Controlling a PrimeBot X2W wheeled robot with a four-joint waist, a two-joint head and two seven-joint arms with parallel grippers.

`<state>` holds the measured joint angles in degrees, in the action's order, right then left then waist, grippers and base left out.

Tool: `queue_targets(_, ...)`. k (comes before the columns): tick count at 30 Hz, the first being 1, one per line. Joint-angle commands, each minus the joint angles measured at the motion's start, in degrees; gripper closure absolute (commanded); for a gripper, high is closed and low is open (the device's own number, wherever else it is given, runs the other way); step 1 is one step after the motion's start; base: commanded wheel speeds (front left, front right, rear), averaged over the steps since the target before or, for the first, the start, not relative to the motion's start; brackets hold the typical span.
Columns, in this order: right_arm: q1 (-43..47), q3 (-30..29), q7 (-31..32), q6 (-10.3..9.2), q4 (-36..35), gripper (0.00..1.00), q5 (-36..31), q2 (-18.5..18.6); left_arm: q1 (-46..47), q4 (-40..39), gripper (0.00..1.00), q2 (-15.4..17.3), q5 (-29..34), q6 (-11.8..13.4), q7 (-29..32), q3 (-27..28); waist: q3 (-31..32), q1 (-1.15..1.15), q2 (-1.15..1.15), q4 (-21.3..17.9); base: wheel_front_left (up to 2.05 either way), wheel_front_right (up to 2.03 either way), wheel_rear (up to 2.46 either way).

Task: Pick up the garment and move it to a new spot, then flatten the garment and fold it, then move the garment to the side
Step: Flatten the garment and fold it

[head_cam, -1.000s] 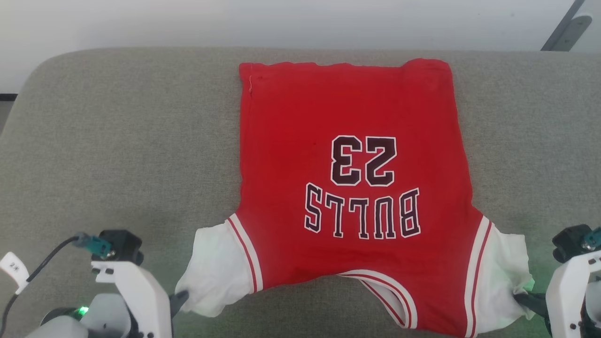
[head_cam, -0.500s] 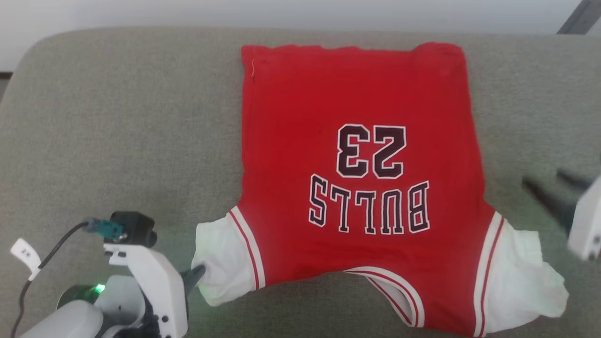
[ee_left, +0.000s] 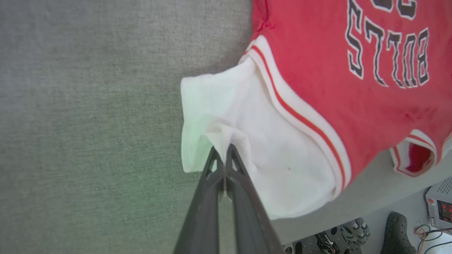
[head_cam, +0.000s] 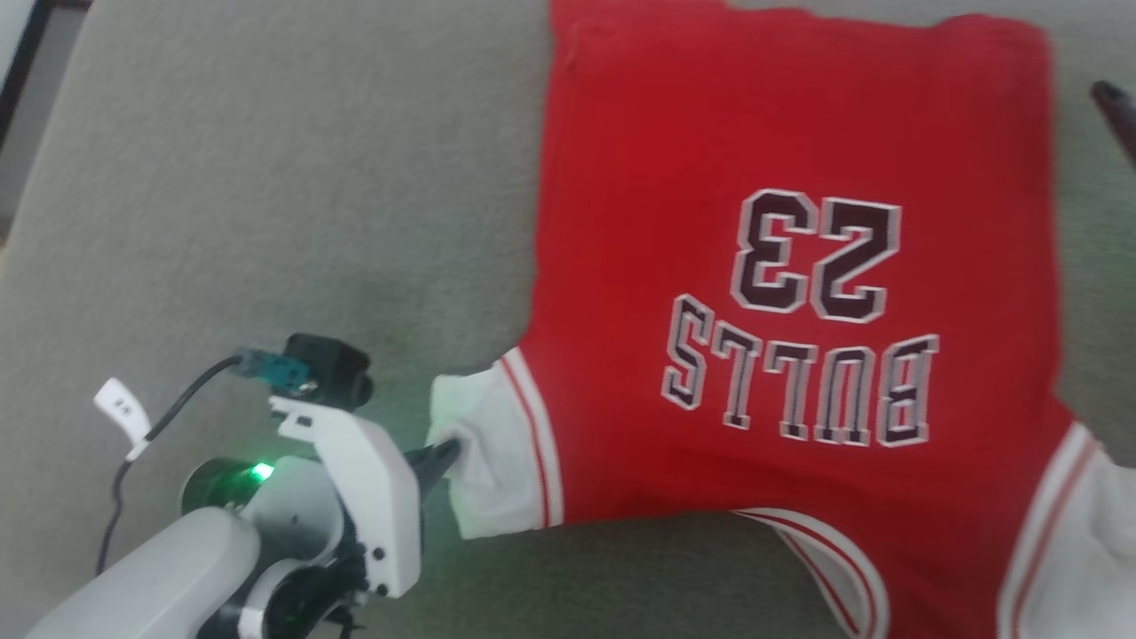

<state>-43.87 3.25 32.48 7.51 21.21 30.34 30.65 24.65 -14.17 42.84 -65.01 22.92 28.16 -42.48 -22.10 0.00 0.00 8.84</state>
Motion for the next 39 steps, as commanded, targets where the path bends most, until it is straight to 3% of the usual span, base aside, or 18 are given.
queue_targets(1, -2.97, 0.56, 0.56, -0.04, 4.06, 0.00, -0.92, 0.41, 1.59, 0.56, 1.00, -0.99, 0.50, -0.61, 0.21, -0.47, -2.87, 0.00, 0.00, 3.38, 0.00, 0.00, 0.00)
queue_targets(9, -16.45, 1.20, 6.81, -0.05, 23.47, 0.00, -4.67, 1.06, 4.44, 2.73, 1.00, -4.64, 1.30, -3.12, -0.23, -2.01, -7.10, 0.00, 0.00, 7.94, 0.00, 0.00, 0.00)
queue_targets(17, -18.77, -0.38, 20.62, -0.01, 39.85, 0.00, -5.91, -3.42, 5.26, 5.34, 1.00, -6.79, 0.60, -4.94, -0.97, -2.24, -8.15, 0.00, 0.00, 9.38, 0.00, 0.00, 0.00)
queue_targets(19, -19.55, -0.33, 19.72, -0.01, 40.12, 1.00, -6.80, -3.46, 5.23, 5.91, 1.00, -6.91, 0.38, -5.08, -1.29, -2.03, -8.08, 0.00, 0.00, 9.17, 0.00, 0.00, 0.00)
queue_targets(27, -20.20, 4.74, 17.77, -0.02, 35.29, 1.00, -7.95, -3.15, 3.94, 6.66, 1.00, -5.75, -0.49, -4.61, -2.13, -0.49, -5.94, 0.00, 0.00, 5.80, 0.00, 0.00, 0.00)
queue_targets(39, -8.26, 16.59, 19.60, -0.04, 13.62, 1.00, 5.78, -0.31, 1.42, 5.35, 1.00, 1.07, 0.17, -1.16, -1.68, 2.14, 0.57, 0.00, 0.00, -4.95, 0.00, 0.00, 0.00)
